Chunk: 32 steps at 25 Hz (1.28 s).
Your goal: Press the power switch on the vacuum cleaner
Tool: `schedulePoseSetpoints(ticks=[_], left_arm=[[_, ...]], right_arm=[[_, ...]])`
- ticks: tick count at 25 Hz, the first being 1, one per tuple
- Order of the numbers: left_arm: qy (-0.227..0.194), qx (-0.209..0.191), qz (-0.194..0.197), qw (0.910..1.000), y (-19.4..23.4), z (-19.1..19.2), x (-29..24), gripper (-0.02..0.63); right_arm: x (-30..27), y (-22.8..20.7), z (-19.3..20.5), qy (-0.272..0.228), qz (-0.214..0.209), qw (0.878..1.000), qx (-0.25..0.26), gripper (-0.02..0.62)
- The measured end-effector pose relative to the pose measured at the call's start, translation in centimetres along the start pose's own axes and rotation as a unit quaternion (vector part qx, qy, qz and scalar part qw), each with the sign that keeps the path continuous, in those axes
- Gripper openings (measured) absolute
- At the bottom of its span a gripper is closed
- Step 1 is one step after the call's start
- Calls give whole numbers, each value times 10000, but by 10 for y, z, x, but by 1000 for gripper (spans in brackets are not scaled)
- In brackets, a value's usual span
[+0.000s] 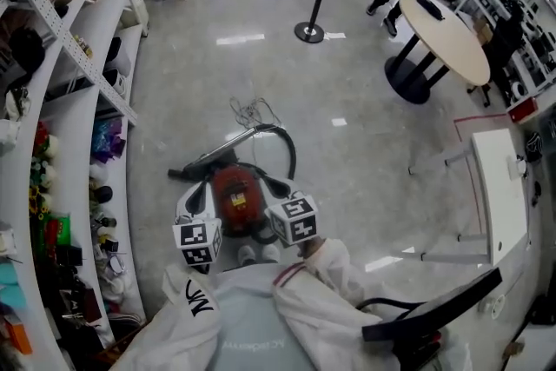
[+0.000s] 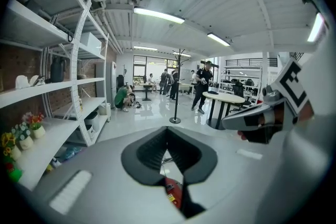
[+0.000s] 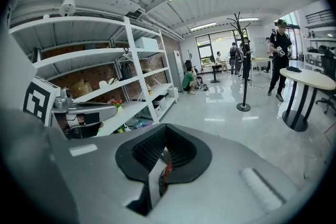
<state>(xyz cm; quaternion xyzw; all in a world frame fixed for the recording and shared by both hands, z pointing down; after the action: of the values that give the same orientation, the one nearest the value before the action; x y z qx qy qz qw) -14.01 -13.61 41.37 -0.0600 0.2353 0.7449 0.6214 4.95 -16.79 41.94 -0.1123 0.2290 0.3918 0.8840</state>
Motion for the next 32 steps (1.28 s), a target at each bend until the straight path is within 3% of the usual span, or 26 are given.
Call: schedulePoseSetpoints(ticks=[7, 24, 32], left_arm=[[-199, 41, 6, 9998, 7, -14, 3, 0], [51, 3, 241, 9997, 6, 12, 14, 0], [124, 54, 140, 9998, 4, 24, 19, 0]], right_arm=[[7, 0, -23, -201, 120, 9996, 139, 2], [20, 17, -13, -113, 348, 9993, -9, 2], [26, 19, -7, -89, 276, 9996, -20, 2]])
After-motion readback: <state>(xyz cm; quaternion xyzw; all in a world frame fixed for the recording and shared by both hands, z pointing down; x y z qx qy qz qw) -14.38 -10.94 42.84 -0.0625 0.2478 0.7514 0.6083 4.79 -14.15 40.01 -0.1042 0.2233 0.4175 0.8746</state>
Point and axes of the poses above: the fingertips, and each gripper's own axes: x backward along the fingers, y to its left, z out of its underside, the point moved 7 cm from there along x, backward along the fingers, and after that the axes turned 15 degrees about x, right-handed, at the moved point
